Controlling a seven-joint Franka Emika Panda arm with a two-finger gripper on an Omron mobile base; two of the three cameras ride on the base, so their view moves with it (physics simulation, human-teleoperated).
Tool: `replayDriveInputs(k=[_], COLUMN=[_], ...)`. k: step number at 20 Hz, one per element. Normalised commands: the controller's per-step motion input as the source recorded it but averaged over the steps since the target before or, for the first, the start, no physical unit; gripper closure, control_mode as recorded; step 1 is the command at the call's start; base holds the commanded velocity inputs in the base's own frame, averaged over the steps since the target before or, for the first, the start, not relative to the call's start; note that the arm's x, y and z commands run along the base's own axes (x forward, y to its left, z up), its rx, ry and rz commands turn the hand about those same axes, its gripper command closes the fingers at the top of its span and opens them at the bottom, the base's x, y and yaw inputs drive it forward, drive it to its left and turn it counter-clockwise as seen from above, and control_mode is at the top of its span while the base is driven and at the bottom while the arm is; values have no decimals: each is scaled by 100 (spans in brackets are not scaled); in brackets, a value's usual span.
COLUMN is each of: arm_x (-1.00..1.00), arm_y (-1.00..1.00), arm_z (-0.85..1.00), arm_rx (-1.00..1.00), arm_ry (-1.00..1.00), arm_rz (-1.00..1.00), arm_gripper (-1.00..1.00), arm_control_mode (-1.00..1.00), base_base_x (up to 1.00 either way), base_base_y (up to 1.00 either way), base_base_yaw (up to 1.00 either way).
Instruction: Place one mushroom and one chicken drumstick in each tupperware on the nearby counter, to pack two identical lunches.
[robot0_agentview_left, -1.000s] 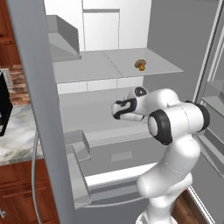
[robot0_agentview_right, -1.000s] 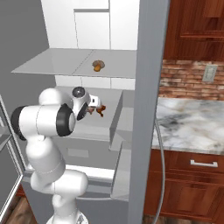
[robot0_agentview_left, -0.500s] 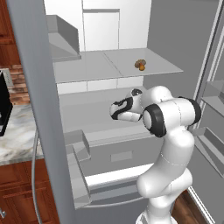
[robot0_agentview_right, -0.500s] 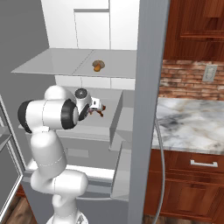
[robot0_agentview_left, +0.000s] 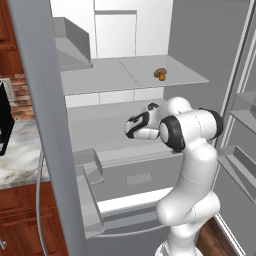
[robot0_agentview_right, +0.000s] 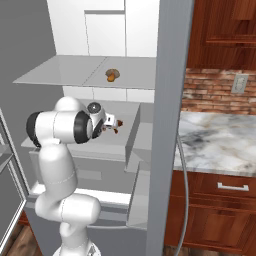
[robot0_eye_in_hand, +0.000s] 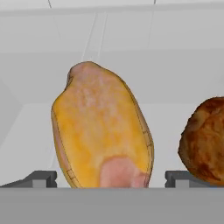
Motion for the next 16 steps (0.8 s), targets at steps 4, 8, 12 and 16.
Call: replayDriveInputs(k=[4, 8, 12, 16], arm_x=[22, 11, 0, 0], arm_y=[11, 14, 22, 20], arm_z=[-31, -32, -35, -38], arm_rx=[0, 0, -1, 0], arm_ry=[3, 2, 0, 0], arm_rz=[-2, -1, 0, 0], arm_gripper=[-100, -100, -100, 100], arm_control_mode=[-100, -100, -100, -100], base_base_x=[0, 0, 0, 0], base_base_y=[0, 0, 0, 0], base_base_yaw=[0, 0, 0, 0])
